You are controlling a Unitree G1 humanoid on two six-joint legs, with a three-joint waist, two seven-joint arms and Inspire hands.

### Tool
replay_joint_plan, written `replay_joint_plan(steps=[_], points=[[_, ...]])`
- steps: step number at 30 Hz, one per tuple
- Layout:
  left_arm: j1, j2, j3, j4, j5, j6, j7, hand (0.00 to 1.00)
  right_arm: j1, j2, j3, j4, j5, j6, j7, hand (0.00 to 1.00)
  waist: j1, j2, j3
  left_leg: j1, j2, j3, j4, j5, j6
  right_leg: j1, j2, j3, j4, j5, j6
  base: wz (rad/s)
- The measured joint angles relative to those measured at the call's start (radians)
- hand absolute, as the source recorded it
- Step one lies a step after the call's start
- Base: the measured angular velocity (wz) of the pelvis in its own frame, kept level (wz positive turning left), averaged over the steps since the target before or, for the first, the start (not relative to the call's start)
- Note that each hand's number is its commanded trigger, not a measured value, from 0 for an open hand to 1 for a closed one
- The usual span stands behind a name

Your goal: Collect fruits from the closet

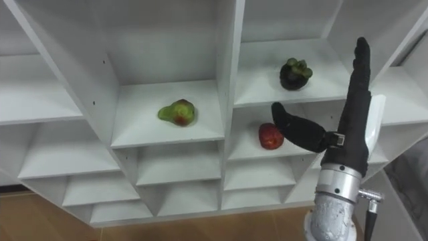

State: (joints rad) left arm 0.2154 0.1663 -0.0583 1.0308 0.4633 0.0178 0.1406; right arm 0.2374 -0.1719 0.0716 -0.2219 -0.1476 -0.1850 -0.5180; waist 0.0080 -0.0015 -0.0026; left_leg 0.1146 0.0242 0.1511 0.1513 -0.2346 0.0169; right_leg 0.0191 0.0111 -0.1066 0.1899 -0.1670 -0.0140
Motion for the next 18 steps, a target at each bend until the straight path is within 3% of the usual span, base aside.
replay_joint_plan(steps=[6, 10, 14, 18], points=[[-0.006, 0.007, -0.002, -0.006, -0.002, 0.000, -0.003, 1.00, -0.044, -0.041, 0.005, 0.006, 0.068, 0.005, 0.043, 0.00, 0.002, -0.013, 0.0012, -0.001, 0.000, -0.013, 0.000, 0.000, 0.000, 0.001, -0.002, -0.010, -0.004, 0.001, 0.000, 0.05], [-0.006, 0.007, 0.002, -0.007, 0.004, 0.004, -0.005, 1.00, -0.067, -0.045, -0.007, 0.019, 0.078, 0.005, 0.067, 0.00, -0.002, -0.019, 0.0004, -0.005, -0.001, -0.021, 0.000, 0.000, 0.000, 0.002, -0.005, -0.025, -0.004, 0.001, 0.000, 0.09], [-0.008, 0.007, 0.010, 0.011, 0.007, 0.021, 0.003, 1.00, -0.109, -0.045, -0.044, 0.057, 0.145, 0.035, 0.075, 0.00, -0.003, -0.032, -0.0026, -0.014, -0.001, -0.025, 0.001, 0.000, 0.000, 0.002, -0.007, -0.035, -0.005, 0.001, 0.000, 0.07], [-0.001, 0.012, 0.015, 0.006, 0.008, 0.046, -0.005, 1.00, -0.162, -0.046, -0.088, 0.090, 0.236, 0.053, 0.076, 0.00, -0.004, -0.054, 0.0056, -0.015, 0.000, -0.031, 0.002, 0.000, 0.000, 0.002, -0.007, -0.039, -0.005, 0.001, 0.000, 0.01]])
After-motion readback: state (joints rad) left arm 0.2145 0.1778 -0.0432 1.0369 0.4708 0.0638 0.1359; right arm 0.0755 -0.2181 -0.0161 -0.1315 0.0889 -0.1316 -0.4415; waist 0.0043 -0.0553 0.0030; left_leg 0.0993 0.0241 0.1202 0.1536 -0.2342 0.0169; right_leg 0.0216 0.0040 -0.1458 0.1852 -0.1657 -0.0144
